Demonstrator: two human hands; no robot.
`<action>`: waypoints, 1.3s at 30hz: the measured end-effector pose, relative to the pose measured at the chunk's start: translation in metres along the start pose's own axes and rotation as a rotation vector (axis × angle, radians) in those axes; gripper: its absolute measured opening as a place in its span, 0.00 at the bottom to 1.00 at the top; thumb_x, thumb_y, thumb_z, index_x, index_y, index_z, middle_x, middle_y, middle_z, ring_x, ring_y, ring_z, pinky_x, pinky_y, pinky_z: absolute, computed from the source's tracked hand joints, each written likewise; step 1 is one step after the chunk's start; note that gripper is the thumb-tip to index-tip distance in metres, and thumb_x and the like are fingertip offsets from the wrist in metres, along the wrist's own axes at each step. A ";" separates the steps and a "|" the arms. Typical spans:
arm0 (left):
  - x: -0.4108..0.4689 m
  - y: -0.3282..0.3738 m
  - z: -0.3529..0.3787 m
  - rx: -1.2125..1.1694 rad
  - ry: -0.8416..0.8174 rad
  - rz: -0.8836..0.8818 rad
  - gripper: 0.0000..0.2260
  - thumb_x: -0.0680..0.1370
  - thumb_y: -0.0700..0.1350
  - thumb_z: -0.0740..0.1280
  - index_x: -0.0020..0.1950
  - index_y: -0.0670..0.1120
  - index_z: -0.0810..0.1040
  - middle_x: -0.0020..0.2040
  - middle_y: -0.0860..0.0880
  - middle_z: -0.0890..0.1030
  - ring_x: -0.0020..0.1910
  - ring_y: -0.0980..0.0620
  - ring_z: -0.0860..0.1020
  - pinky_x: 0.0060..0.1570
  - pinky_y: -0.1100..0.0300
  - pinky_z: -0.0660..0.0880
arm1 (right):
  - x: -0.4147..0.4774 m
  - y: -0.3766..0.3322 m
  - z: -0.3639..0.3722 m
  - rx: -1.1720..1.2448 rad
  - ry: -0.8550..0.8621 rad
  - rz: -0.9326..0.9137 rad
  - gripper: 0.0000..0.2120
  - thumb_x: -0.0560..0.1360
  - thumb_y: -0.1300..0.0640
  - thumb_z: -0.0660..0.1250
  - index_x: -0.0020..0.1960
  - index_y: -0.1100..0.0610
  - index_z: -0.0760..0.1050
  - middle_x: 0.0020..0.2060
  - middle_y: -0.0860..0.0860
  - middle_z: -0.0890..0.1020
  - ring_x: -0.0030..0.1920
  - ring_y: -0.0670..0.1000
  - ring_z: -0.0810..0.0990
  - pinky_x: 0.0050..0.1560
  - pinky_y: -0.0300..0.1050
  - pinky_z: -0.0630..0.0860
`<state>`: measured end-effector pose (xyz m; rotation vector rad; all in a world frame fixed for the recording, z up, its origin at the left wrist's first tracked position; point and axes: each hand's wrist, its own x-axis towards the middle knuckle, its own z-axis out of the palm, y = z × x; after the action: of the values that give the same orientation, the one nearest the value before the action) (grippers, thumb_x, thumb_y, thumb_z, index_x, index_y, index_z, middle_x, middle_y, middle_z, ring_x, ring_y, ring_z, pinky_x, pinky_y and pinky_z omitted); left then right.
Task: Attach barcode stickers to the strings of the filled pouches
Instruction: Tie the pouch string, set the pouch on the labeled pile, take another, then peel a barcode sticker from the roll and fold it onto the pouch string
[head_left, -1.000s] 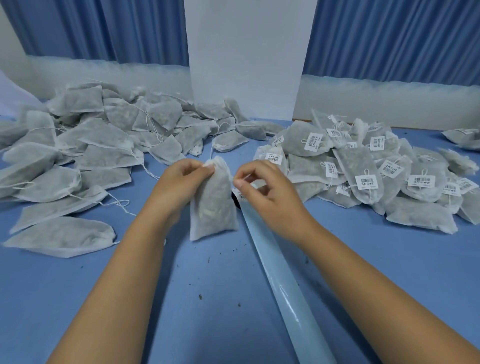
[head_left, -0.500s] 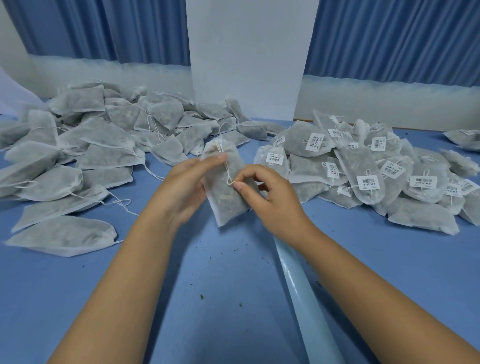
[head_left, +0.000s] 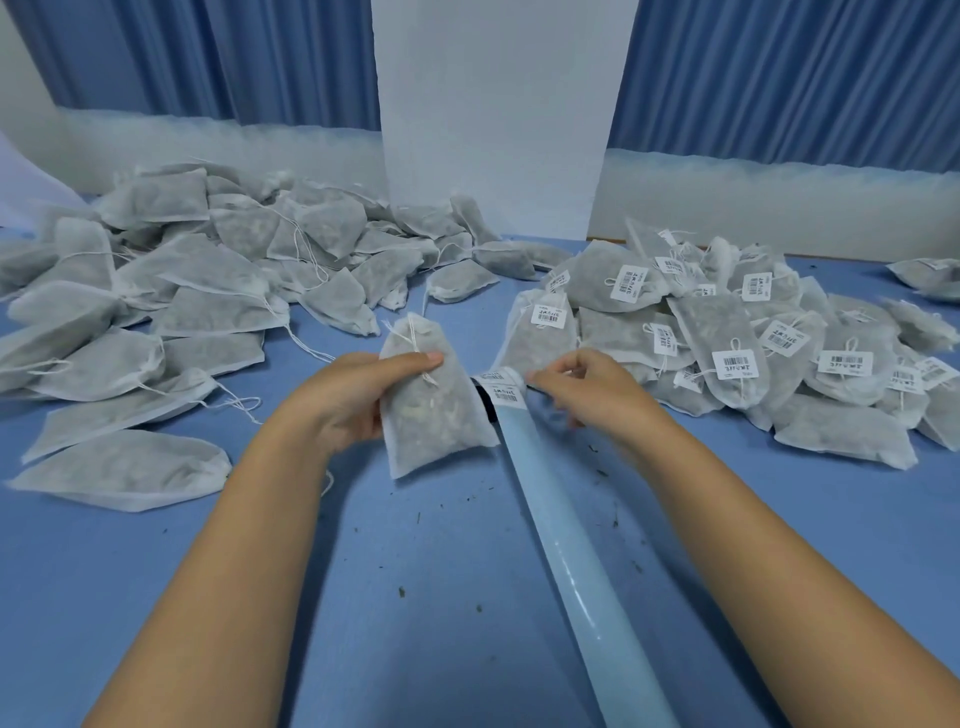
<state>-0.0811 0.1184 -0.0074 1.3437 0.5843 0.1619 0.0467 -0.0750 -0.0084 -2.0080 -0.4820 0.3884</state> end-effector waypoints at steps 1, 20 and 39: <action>0.001 0.000 -0.002 -0.012 0.010 -0.016 0.14 0.74 0.47 0.74 0.55 0.41 0.82 0.48 0.46 0.87 0.44 0.50 0.86 0.38 0.58 0.81 | -0.001 0.001 0.001 0.020 -0.057 0.030 0.11 0.73 0.50 0.73 0.42 0.56 0.76 0.37 0.49 0.81 0.34 0.48 0.77 0.36 0.41 0.73; 0.009 -0.011 0.003 -0.321 -0.244 -0.128 0.15 0.68 0.50 0.74 0.52 0.44 0.84 0.51 0.47 0.84 0.48 0.51 0.84 0.50 0.57 0.81 | -0.002 0.010 0.012 0.207 -0.328 -0.304 0.09 0.74 0.63 0.73 0.52 0.55 0.79 0.35 0.49 0.82 0.38 0.48 0.78 0.44 0.43 0.76; 0.007 -0.011 0.011 -0.470 -0.280 -0.271 0.17 0.68 0.51 0.72 0.51 0.42 0.81 0.51 0.43 0.84 0.29 0.53 0.80 0.26 0.63 0.78 | -0.001 0.015 0.015 -0.276 0.025 -0.742 0.08 0.73 0.59 0.74 0.51 0.51 0.84 0.44 0.48 0.79 0.45 0.46 0.78 0.46 0.41 0.75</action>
<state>-0.0725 0.1088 -0.0189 0.8041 0.4496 -0.1058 0.0413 -0.0707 -0.0287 -1.9201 -1.2578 -0.1725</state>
